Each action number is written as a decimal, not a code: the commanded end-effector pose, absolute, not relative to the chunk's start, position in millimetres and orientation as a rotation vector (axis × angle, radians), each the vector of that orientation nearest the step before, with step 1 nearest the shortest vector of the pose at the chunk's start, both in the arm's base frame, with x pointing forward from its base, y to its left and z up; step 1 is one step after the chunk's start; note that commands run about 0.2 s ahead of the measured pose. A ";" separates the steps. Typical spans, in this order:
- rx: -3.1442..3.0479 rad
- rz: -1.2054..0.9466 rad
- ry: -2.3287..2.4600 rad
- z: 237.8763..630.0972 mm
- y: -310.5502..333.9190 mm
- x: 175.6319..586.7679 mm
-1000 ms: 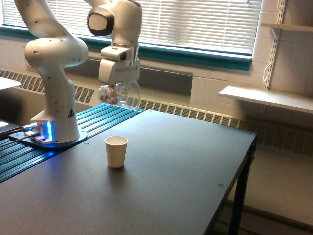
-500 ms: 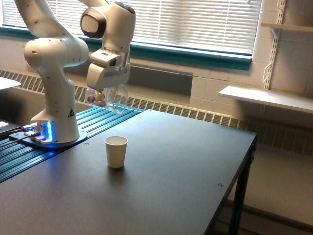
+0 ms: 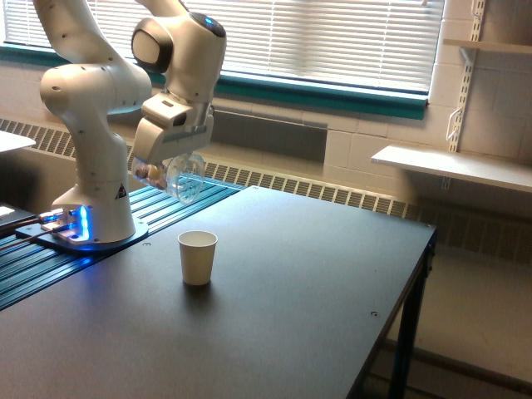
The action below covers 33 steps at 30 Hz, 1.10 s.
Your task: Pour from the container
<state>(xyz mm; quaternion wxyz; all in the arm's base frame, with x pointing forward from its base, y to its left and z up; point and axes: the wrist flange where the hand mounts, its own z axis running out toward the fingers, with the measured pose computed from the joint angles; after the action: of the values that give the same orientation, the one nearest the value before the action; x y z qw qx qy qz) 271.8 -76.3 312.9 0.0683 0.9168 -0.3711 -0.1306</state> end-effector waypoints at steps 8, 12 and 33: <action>2.729 -0.471 -1.048 291.5 -69.8 275.1; 2.724 -0.491 -1.068 290.5 -72.5 276.6; 2.678 -0.535 -1.098 282.1 -81.3 281.7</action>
<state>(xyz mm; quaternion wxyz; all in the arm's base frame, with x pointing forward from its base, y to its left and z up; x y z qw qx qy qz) 279.2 -82.5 282.5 0.0987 0.9072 -0.3665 -0.1811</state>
